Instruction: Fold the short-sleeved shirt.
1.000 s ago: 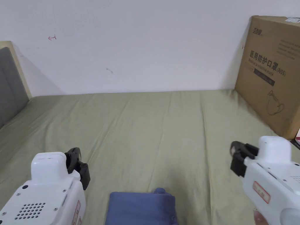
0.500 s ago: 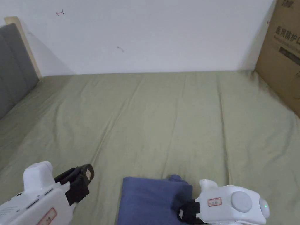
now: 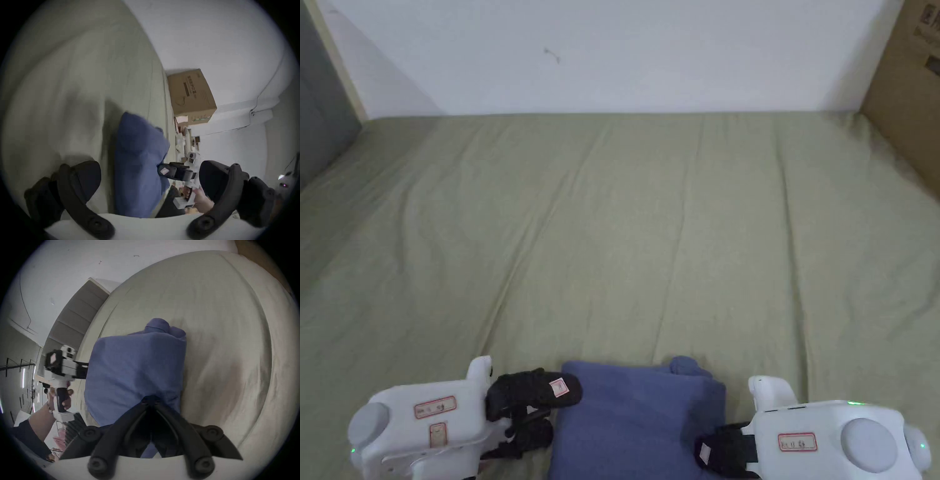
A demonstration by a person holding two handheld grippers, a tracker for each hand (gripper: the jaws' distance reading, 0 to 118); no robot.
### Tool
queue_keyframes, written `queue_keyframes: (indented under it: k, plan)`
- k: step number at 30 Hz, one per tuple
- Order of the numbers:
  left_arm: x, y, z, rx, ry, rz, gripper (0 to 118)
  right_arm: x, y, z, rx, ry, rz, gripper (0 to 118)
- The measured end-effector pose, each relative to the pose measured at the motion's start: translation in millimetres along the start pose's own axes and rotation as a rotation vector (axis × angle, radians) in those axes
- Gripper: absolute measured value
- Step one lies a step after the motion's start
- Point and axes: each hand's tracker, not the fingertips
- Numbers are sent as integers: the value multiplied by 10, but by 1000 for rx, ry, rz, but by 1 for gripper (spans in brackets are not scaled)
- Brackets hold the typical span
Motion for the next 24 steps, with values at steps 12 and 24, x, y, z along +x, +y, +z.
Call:
queue_keyframes:
  k: [12, 24]
  plan:
    - [-312, -183, -389, -31, 146, -57, 16, 112, -17, -6, 5, 57, -91, 0]
    - [708, -39, 317, -44, 290, -352, 17, -459, 4, 766, 111, -28, 76, 0]
